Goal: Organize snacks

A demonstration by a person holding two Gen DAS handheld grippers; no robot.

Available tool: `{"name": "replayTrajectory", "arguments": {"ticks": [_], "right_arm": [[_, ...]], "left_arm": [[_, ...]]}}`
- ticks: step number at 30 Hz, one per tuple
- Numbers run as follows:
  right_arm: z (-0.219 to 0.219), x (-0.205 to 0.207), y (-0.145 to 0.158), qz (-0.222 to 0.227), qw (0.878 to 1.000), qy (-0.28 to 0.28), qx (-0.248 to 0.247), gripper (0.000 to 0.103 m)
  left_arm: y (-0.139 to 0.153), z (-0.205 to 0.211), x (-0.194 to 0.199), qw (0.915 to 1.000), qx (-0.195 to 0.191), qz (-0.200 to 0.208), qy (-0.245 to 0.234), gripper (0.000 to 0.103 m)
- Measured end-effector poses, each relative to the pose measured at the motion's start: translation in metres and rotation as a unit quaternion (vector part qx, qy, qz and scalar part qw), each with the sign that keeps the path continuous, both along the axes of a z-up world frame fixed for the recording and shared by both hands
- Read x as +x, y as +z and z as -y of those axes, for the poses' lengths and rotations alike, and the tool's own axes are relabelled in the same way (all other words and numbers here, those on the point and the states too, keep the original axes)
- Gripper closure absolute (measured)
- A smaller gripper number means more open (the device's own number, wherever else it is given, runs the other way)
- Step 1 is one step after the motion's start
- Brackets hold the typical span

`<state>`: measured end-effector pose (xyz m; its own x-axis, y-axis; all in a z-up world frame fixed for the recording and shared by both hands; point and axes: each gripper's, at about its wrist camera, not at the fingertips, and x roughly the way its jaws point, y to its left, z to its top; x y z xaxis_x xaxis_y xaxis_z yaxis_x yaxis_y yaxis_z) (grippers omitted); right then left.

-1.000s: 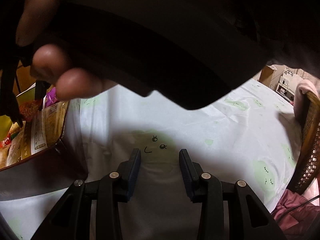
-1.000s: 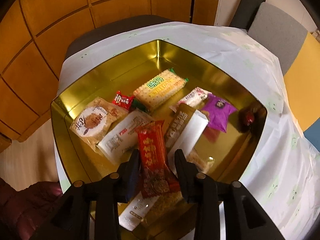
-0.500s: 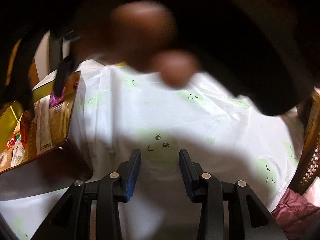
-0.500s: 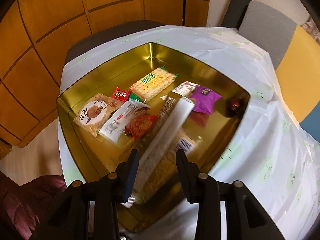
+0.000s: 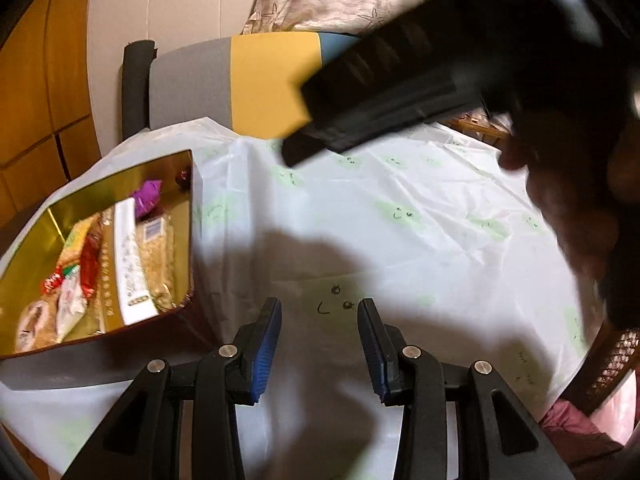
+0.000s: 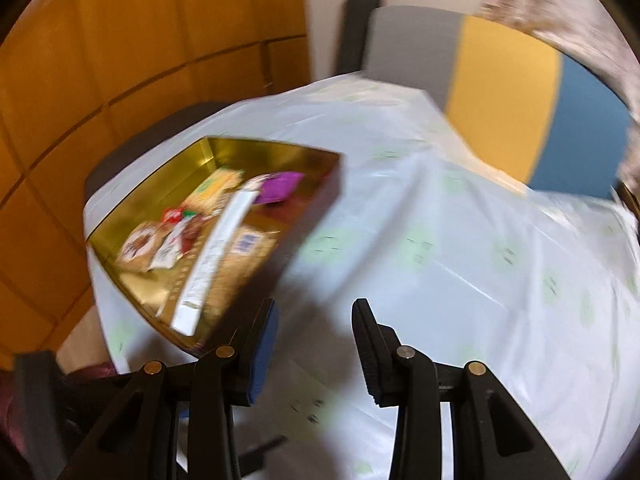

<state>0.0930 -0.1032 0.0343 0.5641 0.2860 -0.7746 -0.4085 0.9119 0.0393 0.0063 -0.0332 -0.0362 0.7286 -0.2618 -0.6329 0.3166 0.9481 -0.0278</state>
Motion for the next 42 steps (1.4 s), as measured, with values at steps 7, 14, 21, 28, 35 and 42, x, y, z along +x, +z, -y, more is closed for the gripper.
{"name": "replayTrajectory", "arguments": {"ticks": [7,14,21,28,35,42], "right_arm": [[0.036,-0.017,-0.002,0.027,0.992,-0.122,0.034,0.064],[0.024,-0.029,-0.010,0.033,0.983,-0.174,0.044,0.063],[-0.015,-0.038,-0.013,0.040,0.986,-0.161,0.024,0.063],[-0.046,-0.044,-0.017,0.044,0.990,-0.135,0.004,0.063],[-0.059,-0.046,-0.023,0.042,0.991,-0.123,-0.004,0.063],[-0.061,-0.048,-0.024,0.040,0.992,-0.118,-0.005,0.063]], "left_arm": [[0.031,-0.018,-0.011,0.9978,0.009,0.013,0.064,0.055],[0.057,-0.061,-0.011,0.9846,0.021,0.033,0.170,0.032],[0.061,-0.102,-0.013,0.9693,0.017,0.034,0.243,0.022],[0.054,-0.122,-0.012,0.9607,0.006,0.018,0.277,0.021],[0.053,-0.129,-0.011,0.9571,0.006,0.019,0.289,0.016],[0.054,-0.129,-0.011,0.9565,0.007,0.019,0.291,0.015]]}}
